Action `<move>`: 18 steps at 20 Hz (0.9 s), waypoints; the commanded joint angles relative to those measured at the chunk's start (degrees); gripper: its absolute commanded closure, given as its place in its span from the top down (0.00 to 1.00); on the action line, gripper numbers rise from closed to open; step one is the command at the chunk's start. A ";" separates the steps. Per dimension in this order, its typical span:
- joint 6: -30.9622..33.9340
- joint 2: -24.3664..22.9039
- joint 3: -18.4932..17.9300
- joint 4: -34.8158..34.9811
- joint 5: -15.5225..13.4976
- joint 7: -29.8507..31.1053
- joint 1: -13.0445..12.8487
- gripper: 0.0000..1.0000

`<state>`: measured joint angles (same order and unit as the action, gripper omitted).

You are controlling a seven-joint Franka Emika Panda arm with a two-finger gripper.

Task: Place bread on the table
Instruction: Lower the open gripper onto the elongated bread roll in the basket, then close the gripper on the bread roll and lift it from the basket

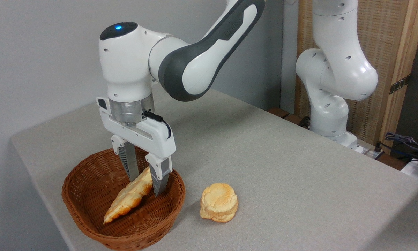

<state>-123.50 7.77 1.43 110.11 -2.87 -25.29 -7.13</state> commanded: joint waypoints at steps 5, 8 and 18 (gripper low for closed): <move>-0.61 0.75 0.15 -1.04 -0.82 -0.11 0.09 0.30; -0.69 0.67 0.15 -1.04 -0.82 -0.11 0.09 0.31; 1.23 -1.61 -0.90 -3.94 -2.58 0.06 0.62 0.38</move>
<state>-123.52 7.70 1.08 106.69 -4.31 -25.29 -6.50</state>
